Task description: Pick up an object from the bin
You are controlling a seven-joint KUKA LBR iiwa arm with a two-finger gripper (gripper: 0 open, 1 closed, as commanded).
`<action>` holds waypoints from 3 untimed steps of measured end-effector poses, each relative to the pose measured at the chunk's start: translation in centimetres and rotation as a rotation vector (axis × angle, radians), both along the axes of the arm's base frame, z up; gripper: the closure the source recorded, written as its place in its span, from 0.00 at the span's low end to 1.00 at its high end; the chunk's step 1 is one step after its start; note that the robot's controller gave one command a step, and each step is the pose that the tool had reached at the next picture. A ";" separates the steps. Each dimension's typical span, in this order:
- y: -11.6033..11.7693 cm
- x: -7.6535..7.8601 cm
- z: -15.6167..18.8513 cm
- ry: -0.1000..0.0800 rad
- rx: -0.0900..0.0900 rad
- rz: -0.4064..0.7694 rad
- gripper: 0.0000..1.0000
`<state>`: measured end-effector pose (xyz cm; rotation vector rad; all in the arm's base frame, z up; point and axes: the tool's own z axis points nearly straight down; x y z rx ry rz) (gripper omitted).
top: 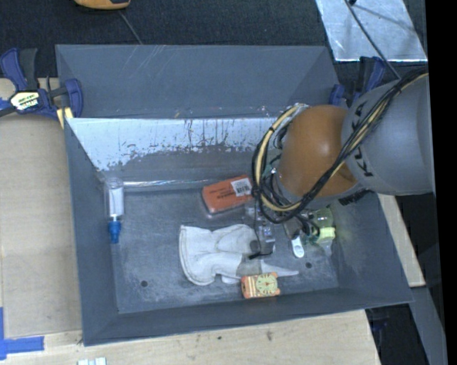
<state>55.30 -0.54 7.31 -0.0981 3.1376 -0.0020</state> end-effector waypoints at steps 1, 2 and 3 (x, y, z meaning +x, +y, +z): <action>-0.1 1.1 8.5 -0.001 0.001 -0.027 1.00; -0.1 1.1 8.5 0.000 0.001 -0.027 1.00; -1.2 0.4 16.2 0.000 0.001 -0.013 1.00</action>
Offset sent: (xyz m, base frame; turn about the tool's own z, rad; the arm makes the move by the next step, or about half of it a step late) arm 0.0000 0.0000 0.0000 0.0000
